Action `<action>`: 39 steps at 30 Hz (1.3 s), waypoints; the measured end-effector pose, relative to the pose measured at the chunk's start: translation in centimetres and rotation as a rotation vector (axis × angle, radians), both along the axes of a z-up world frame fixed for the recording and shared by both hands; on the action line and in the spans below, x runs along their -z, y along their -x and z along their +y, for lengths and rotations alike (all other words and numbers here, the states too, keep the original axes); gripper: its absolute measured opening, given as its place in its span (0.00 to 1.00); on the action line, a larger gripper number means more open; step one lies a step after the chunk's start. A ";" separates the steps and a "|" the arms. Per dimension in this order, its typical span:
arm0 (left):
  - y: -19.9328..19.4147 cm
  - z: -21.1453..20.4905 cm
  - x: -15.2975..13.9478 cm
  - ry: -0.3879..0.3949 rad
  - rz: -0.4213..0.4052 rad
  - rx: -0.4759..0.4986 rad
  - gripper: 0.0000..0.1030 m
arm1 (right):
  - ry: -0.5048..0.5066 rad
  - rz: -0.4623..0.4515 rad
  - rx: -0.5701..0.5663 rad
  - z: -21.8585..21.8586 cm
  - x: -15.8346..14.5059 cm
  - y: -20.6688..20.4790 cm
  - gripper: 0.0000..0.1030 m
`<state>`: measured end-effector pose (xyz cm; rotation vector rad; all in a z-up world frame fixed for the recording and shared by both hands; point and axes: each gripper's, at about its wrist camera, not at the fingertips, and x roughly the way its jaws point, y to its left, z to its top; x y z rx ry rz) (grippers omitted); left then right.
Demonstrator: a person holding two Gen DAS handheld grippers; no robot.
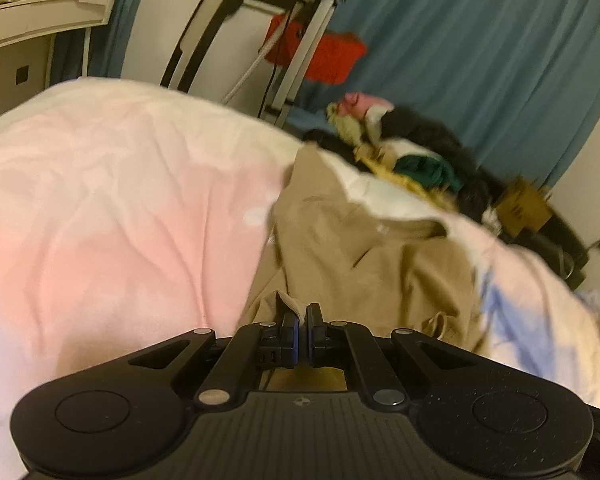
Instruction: Fold clothes
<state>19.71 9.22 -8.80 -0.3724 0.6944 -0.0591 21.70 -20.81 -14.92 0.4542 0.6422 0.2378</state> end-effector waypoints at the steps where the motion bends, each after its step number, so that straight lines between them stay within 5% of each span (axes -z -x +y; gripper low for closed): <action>1: -0.3 -0.1 0.3 -0.010 0.003 0.005 0.05 | 0.008 0.006 -0.004 0.2 0.4 -0.2 0.07; 9: 0.5 -0.6 0.3 -0.074 -0.012 0.033 0.10 | 0.043 0.017 0.004 0.9 1.1 -0.6 0.08; 12: 1.6 -0.6 -0.5 -0.089 -0.023 0.042 0.47 | 0.051 0.022 0.014 1.2 0.3 -0.3 0.11; 13: 2.1 -0.6 -0.9 -0.092 -0.031 0.044 0.56 | 0.052 0.017 0.012 1.4 -0.1 -0.1 0.19; 16: 4.4 -1.0 -2.6 -0.136 -0.069 0.066 0.71 | 0.029 -0.026 0.010 1.6 -1.7 1.3 0.80; 17: 5.4 -1.2 -3.2 -0.147 -0.080 0.076 0.74 | 0.019 -0.048 0.018 1.6 -2.3 2.1 0.86; 23: 11.7 -1.2 -5.7 -0.034 -0.037 0.142 0.83 | -0.042 -0.076 0.029 1.5 -5.6 7.3 0.85; 26: 13.7 -1.0 -5.4 0.069 0.042 0.156 0.84 | -0.118 0.000 0.034 0.5 -5.4 10.5 0.85; 33: 15.2 1.3 0.7 0.435 0.357 0.056 0.81 | -0.453 0.220 0.011 0.4 -1.3 14.3 0.87; 37: 14.7 2.6 2.7 0.511 0.377 -0.051 0.74 | -0.662 0.382 0.000 1.5 2.5 14.5 0.85; 39: 14.6 3.4 3.0 0.530 0.348 -0.121 0.65 | -0.708 0.416 0.041 1.3 3.8 14.4 0.72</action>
